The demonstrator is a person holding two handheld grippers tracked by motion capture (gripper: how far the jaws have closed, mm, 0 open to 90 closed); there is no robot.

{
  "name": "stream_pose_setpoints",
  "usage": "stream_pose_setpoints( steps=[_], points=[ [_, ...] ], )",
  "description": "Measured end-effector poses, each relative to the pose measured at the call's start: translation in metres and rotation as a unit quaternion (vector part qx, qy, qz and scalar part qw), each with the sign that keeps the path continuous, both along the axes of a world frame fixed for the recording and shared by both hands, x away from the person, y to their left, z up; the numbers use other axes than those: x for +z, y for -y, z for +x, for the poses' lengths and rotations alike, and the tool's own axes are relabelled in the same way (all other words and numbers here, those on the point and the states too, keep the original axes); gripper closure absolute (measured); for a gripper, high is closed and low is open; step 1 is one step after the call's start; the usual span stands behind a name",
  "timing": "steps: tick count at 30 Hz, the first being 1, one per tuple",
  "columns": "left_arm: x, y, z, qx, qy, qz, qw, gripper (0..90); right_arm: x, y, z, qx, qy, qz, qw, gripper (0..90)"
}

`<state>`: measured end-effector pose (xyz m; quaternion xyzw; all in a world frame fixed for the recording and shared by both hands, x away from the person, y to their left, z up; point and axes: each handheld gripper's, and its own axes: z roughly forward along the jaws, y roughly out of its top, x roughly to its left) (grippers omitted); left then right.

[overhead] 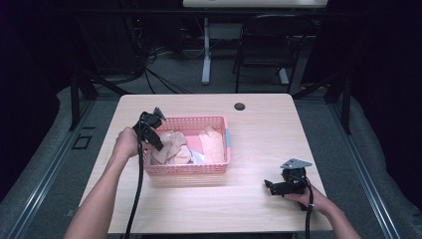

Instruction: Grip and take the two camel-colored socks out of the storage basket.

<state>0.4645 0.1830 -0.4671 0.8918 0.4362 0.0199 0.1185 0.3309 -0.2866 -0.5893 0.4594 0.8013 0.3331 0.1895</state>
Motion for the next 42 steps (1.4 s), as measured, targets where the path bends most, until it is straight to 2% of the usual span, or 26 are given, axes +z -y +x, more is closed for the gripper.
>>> stream_pose_setpoints(
  steps=[1, 9, 17, 19, 30, 42],
  points=[
    [0.005, -0.001, -0.001, -0.001, 0.007, 0.001, 1.0, 71.7, 0.0, 0.0, 0.0, 0.0, 0.0, 0.0, 1.0, 0.0],
    [0.023, -0.004, -0.002, -0.008, 0.015, -0.001, 0.9999, 71.8, 0.0, 0.0, 0.0, 0.0, 0.0, 0.0, 1.0, 0.0],
    [0.045, -0.003, -0.004, -0.015, 0.027, -0.02, 0.9993, 72.3, 0.0, -0.001, -0.001, -0.004, 0.0, 0.002, 1.0, 0.0],
    [0.055, -0.002, -0.004, -0.02, 0.031, -0.027, 0.999, 73.0, 0.0, -0.001, -0.001, -0.005, 0.001, 0.002, 1.0, 0.0],
    [0.082, 0.003, -0.006, -0.034, 0.048, -0.034, 0.9977, 73.4, 0.0, 0.0, -0.001, -0.004, -0.001, 0.0, 1.0, 0.0],
    [0.098, 0.001, -0.007, -0.039, 0.054, -0.024, 0.9975, 73.3, 0.0, 0.0, -0.001, -0.004, 0.0, 0.0, 1.0, 0.0]
  ],
)
